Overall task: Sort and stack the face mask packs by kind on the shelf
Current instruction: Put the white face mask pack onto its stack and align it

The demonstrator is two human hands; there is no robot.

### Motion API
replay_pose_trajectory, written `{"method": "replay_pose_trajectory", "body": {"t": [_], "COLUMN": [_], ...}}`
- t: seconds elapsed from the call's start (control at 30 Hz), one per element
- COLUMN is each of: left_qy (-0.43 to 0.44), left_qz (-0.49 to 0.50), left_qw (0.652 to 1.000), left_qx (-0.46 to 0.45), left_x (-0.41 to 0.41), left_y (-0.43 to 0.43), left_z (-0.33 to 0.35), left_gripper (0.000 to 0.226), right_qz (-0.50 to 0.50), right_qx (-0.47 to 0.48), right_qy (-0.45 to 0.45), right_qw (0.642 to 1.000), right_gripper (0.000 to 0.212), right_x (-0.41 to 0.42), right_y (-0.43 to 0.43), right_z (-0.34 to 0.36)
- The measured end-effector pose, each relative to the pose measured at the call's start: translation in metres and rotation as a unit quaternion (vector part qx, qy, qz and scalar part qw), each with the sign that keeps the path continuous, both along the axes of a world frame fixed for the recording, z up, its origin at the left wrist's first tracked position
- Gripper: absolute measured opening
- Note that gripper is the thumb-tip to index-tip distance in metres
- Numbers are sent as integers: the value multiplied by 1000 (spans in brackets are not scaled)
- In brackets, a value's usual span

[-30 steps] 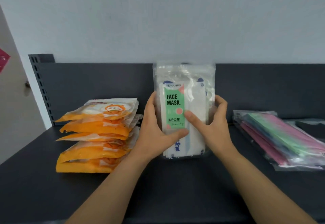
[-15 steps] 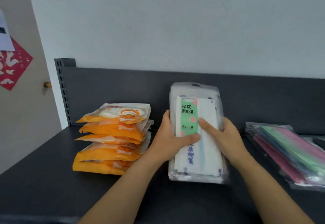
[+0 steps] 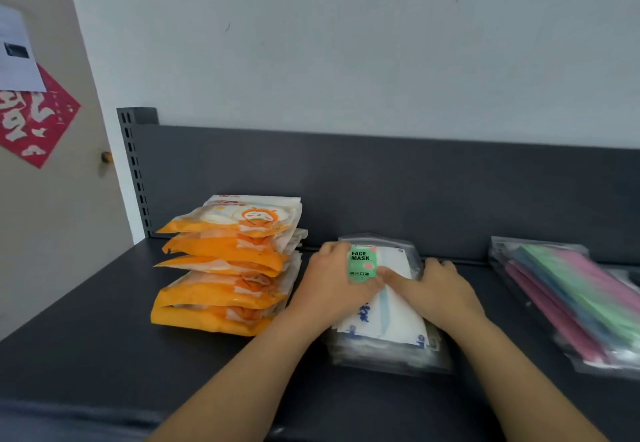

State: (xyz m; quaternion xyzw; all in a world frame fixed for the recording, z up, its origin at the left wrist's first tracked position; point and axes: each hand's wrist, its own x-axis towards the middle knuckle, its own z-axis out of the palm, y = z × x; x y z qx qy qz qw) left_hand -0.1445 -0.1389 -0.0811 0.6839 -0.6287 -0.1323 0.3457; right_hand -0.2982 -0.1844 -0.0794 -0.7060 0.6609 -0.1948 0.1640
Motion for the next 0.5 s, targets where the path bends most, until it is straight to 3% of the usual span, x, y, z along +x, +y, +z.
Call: {"method": "replay_pose_trajectory", "body": {"t": [0.13,0.23,0.37,0.43,0.5], "left_qy": [-54,-137,-105,-73,-62], "left_qz": [-24,-46,65,143,218], "left_qw": [993,977,977,977,971], "left_qx": [-100,-155,-176,-141,-73], "left_x": [-5,2,56,98,138], "left_y": [20,37,51,56,55], "left_z": [24,60,105,112,108], "left_gripper": [49,45,44,49,57], "right_qz": [-31,40,113,126,122], "right_qx": [-164,-214,-125,-56,53], "right_qy": [61,7,-99,-113,-192], "right_qw": [984,976,981,984,972], "right_gripper": [77,64,61,64,66], "right_x": [0,16,52,75,97], "right_y": [8,16,26,27,25], "right_z": [18,42,75,82,81]}}
